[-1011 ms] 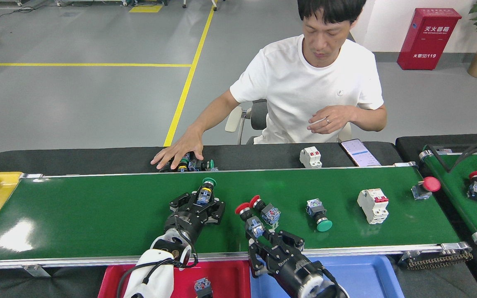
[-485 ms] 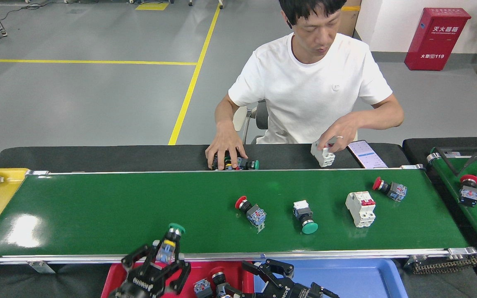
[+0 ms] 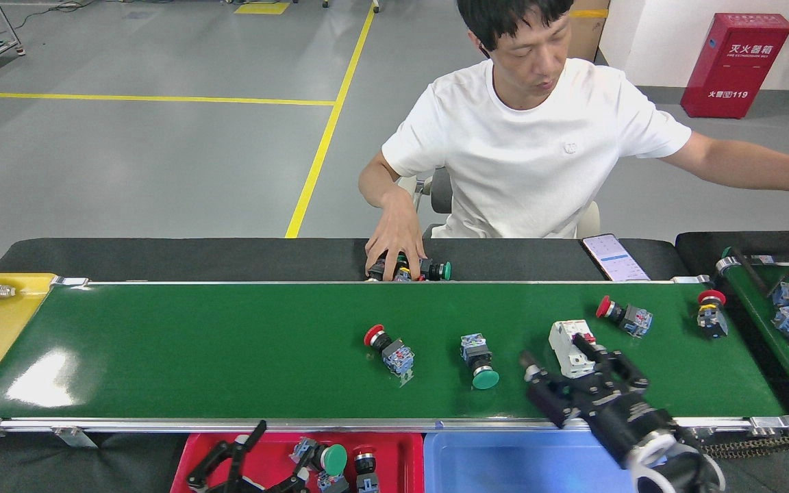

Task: Pick switch part from conveyor to tray
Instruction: 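Grasp the white circuit breaker with the right gripper, place it in the blue bin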

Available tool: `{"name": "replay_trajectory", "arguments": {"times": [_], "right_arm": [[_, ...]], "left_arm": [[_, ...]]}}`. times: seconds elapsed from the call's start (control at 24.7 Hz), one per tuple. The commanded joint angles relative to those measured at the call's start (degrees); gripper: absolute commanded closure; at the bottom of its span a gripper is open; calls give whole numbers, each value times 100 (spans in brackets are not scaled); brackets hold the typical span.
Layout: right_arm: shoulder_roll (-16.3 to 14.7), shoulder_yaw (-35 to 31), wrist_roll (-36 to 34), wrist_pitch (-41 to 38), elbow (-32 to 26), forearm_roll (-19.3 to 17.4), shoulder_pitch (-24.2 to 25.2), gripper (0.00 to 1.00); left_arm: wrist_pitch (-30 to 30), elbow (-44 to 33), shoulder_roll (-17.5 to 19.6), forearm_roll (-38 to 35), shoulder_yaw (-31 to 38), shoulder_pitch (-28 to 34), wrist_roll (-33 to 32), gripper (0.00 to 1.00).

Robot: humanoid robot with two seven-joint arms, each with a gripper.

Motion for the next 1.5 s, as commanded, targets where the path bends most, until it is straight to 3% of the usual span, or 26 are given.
{"name": "replay_trajectory", "arguments": {"times": [0.0, 0.24, 0.44, 0.65, 0.93, 1.13, 1.21, 1.29, 1.37, 1.46], "right_arm": [[-13, -240, -558, 25, -133, 15, 241, 1], [22, -328, -1068, 34, -511, 199, 1305, 1], [189, -293, -1227, 385, -493, 586, 1235, 1], [496, 639, -1016, 825, -45, 1289, 452, 1], [681, 1887, -541, 1457, 1054, 1333, -857, 1], [883, 2740, -541, 1906, 2205, 1298, -1736, 3], [909, 2775, -523, 1888, 2346, 1289, -1850, 13], [874, 2784, -523, 1827, 2337, 1263, -1798, 35], [848, 2827, -515, 1791, 2337, 1263, -1745, 75], [830, 2819, -436, 1502, 2319, 1263, -1745, 85]], "left_arm": [[46, -49, -178, 104, 551, -11, -163, 0], [10, 109, -337, 315, 1782, -11, -401, 0], [-16, 188, -284, 631, 1809, -11, -620, 0], [-34, 136, -258, 552, 1457, -55, -620, 0], [45, 285, -451, -414, 394, -644, -629, 0], [72, 1137, -609, -564, 25, -1479, -831, 0], [151, 1498, -706, -564, -37, -1769, -840, 0], [212, 1735, -724, -564, -45, -2024, -840, 0], [212, 1841, -732, -564, -72, -2191, -858, 0], [230, 1963, -741, -564, -81, -2340, -866, 0]]}}
